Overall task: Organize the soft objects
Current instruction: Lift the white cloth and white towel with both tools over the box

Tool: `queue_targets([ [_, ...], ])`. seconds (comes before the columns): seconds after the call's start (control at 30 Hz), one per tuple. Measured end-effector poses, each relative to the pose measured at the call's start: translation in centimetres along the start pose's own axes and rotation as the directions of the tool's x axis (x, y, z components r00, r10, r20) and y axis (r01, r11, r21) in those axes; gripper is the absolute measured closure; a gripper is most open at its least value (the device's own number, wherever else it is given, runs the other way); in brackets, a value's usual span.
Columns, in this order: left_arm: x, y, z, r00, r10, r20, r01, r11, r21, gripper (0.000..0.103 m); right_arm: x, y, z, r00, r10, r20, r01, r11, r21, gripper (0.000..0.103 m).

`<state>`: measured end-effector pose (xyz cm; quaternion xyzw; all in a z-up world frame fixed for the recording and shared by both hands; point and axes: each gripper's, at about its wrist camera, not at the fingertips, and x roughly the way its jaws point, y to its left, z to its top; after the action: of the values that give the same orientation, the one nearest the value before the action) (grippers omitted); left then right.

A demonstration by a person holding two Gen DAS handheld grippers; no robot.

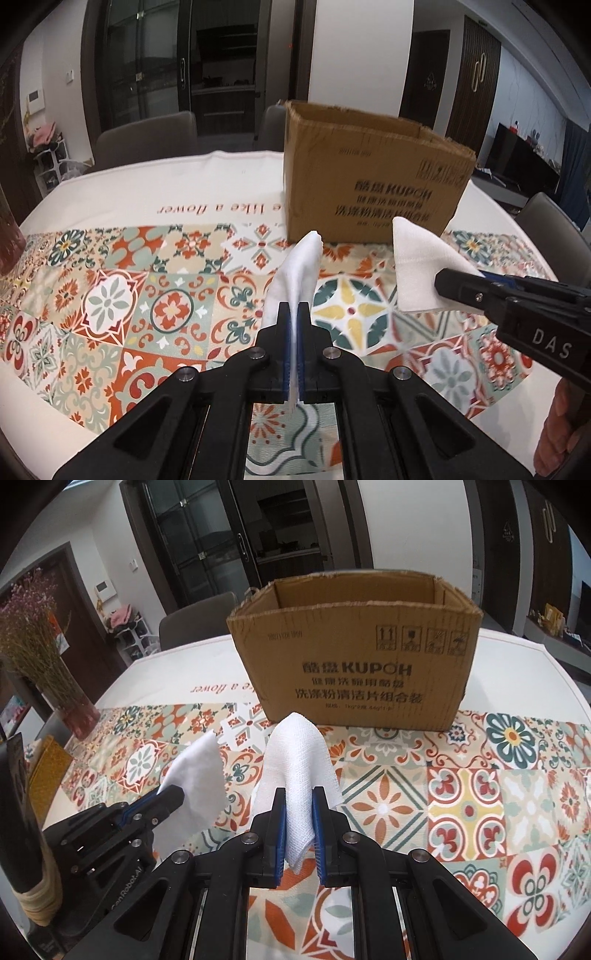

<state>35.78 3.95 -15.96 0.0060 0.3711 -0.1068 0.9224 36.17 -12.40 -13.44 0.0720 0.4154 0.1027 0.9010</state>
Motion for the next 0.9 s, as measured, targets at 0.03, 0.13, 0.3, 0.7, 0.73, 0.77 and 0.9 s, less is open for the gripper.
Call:
queue_targets([
  [0.03,-0.2,-0.1,0.2,1.0,-0.002,0.007,0.002,1.0,0.0,0.098,-0.5,-0.1,0.1,1.0,0.0,0.007,0.0,1.0,-0.001,0.089],
  [0.13,-1.4,-0.7,0.9,1.0,-0.005,0.031,0.005,1.0,-0.004,0.098,-1.6,-0.3,0.5,1.0,0.0,0.028,0.0,1.0,-0.001,0.089],
  [0.3,-3.1,-1.6,2.1,0.997,-0.01,0.072,0.01,1.0,-0.004,0.098,-3.5,-0.5,1.3,0.998,-0.002,0.065,0.003,1.0,-0.004,0.089],
  [0.7,-7.0,-3.4,5.1,0.986,-0.008,0.169,0.007,1.0,0.007,0.098,-7.7,-1.3,3.3,0.988,0.003,0.152,-0.001,1.0,-0.012,0.089],
  [0.73,-7.3,-3.5,5.3,0.984,-0.008,0.175,0.007,1.0,0.007,0.098,-8.1,-1.2,3.5,0.987,0.002,0.16,0.001,1.0,-0.019,0.089],
  [0.77,-7.6,-3.7,5.6,0.983,-0.009,0.183,0.008,1.0,0.006,0.098,-8.4,-1.2,3.7,0.986,0.002,0.167,0.001,1.0,-0.022,0.089],
  [0.9,-8.5,-4.2,6.6,0.977,-0.014,0.211,0.012,1.0,0.01,0.098,-9.9,-1.2,4.6,0.979,0.0,0.202,0.007,0.999,-0.034,0.089],
])
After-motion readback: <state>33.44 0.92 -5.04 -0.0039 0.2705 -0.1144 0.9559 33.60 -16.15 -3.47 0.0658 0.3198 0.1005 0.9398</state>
